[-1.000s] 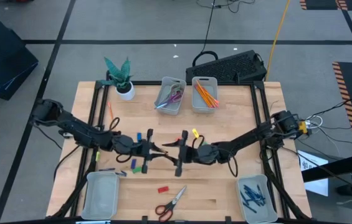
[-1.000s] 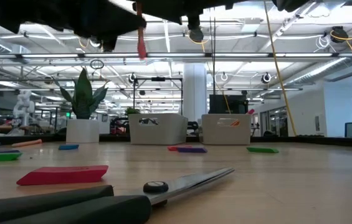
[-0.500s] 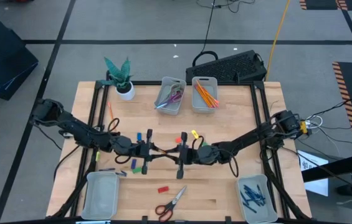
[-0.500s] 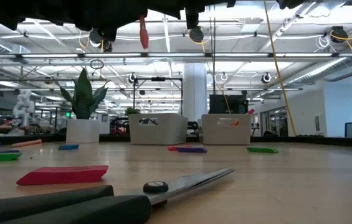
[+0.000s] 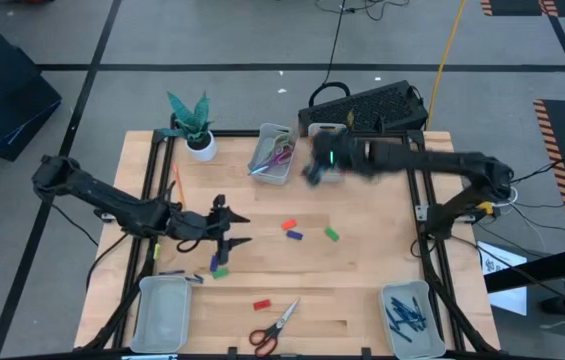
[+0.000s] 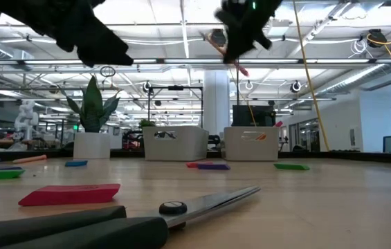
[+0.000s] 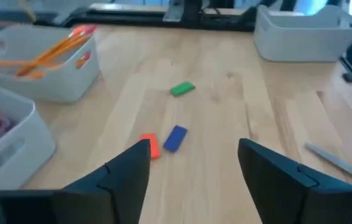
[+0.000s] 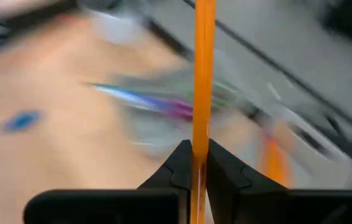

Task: Sort crayons/erasers/pens/pencils in bins
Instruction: Put the pencil into the top right bin

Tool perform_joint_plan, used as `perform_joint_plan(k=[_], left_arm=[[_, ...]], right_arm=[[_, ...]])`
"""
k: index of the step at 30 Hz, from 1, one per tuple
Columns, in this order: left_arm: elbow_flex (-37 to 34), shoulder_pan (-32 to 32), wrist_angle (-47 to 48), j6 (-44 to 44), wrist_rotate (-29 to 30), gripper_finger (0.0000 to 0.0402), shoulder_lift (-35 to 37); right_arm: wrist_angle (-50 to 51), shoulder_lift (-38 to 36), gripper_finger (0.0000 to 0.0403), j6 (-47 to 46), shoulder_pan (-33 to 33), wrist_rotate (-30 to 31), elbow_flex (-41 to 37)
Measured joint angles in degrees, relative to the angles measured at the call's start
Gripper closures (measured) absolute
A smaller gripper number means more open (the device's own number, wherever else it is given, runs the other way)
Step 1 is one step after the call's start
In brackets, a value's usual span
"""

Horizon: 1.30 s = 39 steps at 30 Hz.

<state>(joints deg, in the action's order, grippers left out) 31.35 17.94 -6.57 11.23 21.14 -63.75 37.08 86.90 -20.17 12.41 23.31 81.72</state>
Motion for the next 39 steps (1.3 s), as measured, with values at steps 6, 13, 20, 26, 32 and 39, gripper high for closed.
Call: perform_joint_plan(k=[6, 13, 20, 26, 32, 39], left_arm=[[0.0, -1.2, -0.9, 2.2, 0.2, 0.0163, -2.3], [0.0, -3.3, -0.6, 5.6, 0.4, 0.0167, -3.3], [0.0, -4.9, 4.6, 6.3, 0.5, 0.0167, -1.0], [0.0, -8.9, 15.0, 15.2, -0.4, 0.0167, 5.5], [0.1, -16.7, 37.8, 33.2, -0.7, 0.0161, 10.1], [0.0, -31.8, 52.5, 52.5, -3.3, 0.0161, 6.8]], right_arm=[[13.4, 5.0, 0.0386, -3.0, 18.3, -17.9, 2.3], [16.5, 12.5, 0.0386, -1.8, 23.4, -25.2, 2.3], [22.8, 15.5, 0.0377, -0.6, 23.4, -25.1, 2.3], [19.5, 14.9, 0.0331, 0.4, 22.9, -24.9, 2.3], [18.9, 9.8, 0.0267, 1.5, 20.8, -24.1, 2.3], [9.5, -6.4, 0.0250, 2.3, 0.3, -6.9, -5.6]])
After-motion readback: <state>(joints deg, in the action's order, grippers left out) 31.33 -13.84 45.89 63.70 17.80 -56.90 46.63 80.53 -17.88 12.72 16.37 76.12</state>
